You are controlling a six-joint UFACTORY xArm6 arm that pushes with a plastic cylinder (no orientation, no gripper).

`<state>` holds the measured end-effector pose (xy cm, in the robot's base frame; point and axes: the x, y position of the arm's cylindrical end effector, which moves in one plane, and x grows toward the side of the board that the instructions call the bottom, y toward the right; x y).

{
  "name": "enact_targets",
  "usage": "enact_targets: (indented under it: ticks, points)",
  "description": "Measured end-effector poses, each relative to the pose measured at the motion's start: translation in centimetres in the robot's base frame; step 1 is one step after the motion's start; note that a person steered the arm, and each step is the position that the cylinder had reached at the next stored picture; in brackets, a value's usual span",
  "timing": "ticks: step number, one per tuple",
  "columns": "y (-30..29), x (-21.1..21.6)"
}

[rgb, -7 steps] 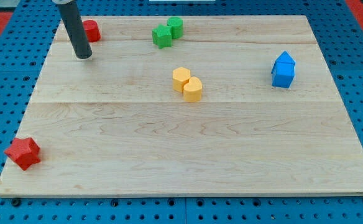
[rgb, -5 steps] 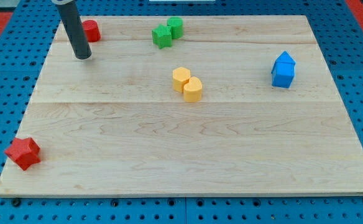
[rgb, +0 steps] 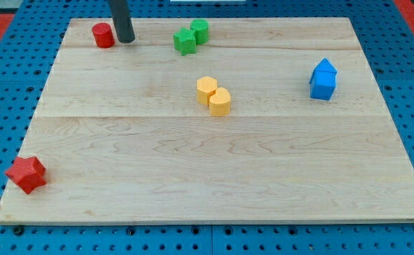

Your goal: Move the green circle to the top of the yellow heart

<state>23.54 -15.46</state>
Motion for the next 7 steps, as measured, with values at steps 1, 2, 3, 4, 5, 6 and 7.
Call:
enact_targets:
  ticks: [1, 2, 3, 4, 5, 6, 7]
  points:
    - [0.1, -0.8]
    - [0.0, -1.1]
    - [1.9, -4.4]
    - [6.1, -4.3]
    - [10.8, -3.4]
    - [14.6, -2.8]
    - [16.7, 0.8]
